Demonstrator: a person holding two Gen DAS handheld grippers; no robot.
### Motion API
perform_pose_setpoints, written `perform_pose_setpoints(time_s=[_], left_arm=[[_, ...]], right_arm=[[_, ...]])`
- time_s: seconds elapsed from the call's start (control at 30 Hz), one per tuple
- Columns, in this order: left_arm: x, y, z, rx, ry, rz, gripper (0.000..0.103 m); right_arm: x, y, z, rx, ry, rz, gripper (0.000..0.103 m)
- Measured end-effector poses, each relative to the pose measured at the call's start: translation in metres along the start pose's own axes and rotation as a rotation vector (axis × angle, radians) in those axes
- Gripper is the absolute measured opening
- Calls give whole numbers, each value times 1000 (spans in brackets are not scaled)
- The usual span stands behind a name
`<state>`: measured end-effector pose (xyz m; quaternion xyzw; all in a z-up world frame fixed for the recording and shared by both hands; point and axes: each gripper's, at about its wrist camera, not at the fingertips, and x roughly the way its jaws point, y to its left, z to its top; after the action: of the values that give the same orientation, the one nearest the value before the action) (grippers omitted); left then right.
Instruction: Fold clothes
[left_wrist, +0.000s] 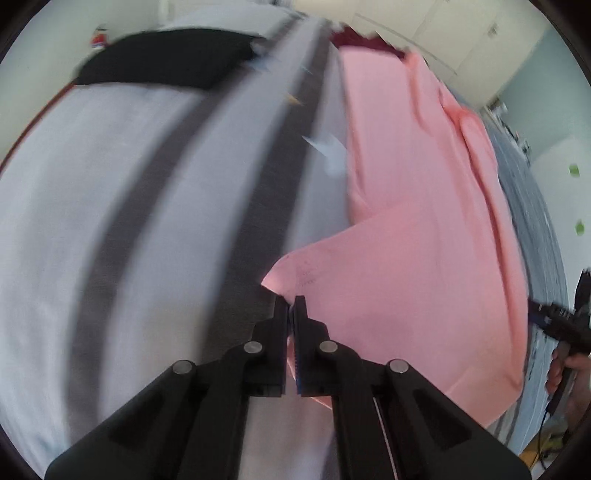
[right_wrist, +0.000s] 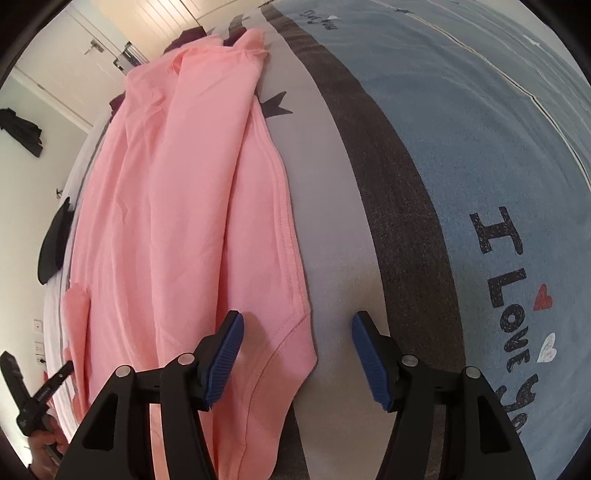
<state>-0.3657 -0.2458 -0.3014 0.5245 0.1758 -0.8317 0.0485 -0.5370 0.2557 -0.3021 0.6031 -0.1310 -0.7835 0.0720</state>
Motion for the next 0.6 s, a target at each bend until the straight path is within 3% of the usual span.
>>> perform_pose_setpoints(time_s=[0.1,0.27,0.37,0.6], left_arm=[[-39,45,0,-81,-50,58,1],[-78,114,-20,-189,-57,138,1],[-83,132,-32,-201,-39,170,1],[-83,130,-48,-251,-28,193,1]], right_arm=[[-1,11,7,-7,-5,4,58],[2,32,28,-30,-24,-6,58],[11,49,53,-52,-37,-16,58],[43,88,118,-79,-29,-19,58]])
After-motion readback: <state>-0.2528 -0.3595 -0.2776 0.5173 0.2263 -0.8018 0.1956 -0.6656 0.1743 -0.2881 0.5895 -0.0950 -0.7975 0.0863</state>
